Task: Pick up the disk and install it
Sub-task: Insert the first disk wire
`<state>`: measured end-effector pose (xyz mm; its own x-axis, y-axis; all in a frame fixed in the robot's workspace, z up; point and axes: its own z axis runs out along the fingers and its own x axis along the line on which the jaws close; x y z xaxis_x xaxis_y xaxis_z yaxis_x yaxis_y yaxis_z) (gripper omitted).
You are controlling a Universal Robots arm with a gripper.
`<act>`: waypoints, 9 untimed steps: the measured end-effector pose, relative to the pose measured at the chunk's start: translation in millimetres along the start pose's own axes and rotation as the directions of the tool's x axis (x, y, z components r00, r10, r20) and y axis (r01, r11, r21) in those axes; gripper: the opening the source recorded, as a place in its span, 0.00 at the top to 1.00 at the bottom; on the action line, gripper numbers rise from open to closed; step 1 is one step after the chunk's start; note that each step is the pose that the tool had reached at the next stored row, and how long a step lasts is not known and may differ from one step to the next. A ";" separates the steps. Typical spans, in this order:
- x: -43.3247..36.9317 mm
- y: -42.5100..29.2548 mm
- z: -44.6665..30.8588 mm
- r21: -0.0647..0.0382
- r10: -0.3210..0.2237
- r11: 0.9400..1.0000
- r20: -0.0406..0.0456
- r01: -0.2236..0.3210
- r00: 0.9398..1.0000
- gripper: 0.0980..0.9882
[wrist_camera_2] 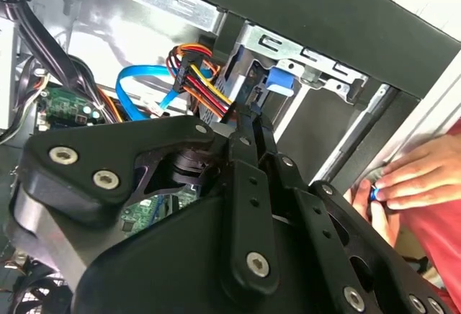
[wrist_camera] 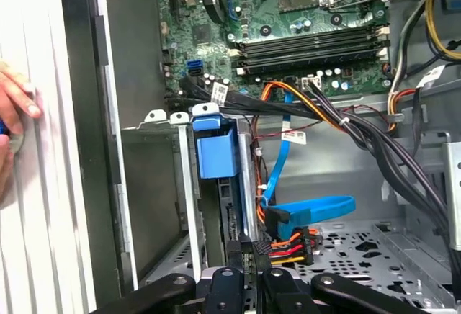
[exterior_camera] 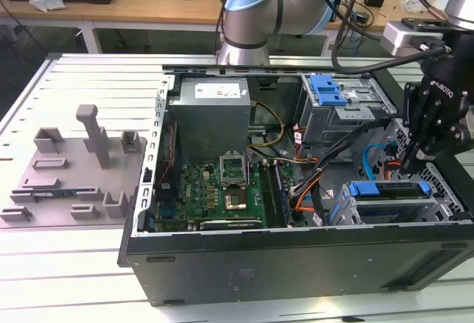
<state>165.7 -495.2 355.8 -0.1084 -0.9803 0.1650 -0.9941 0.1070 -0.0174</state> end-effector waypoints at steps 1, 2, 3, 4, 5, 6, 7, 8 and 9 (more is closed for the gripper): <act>1.4 -0.2 0.3 0.000 0.000 1.000 0.006 0.000 1.000 0.92; 2.9 -0.3 0.5 0.000 0.000 1.000 0.012 0.000 1.000 0.92; 4.7 -0.4 0.7 0.000 0.000 1.000 0.018 0.000 1.000 0.92; 7.0 -0.5 1.2 -0.001 0.000 1.000 0.024 0.000 1.000 0.92; 9.2 -0.6 1.6 -0.001 0.000 1.000 0.031 0.000 1.000 0.92; 11.1 -0.6 1.9 -0.001 0.001 1.000 0.042 -0.001 0.999 0.92; 11.3 -0.6 1.9 -0.001 0.000 1.000 0.045 0.000 0.999 0.92; 11.3 -0.6 1.9 -0.001 0.001 1.000 0.045 0.000 0.999 0.92; 11.3 -0.6 1.9 -0.001 0.001 1.000 0.046 -0.001 0.999 0.92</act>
<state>165.1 -506.6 355.8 -0.1089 -0.9868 0.1199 -0.9940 0.1077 -0.0164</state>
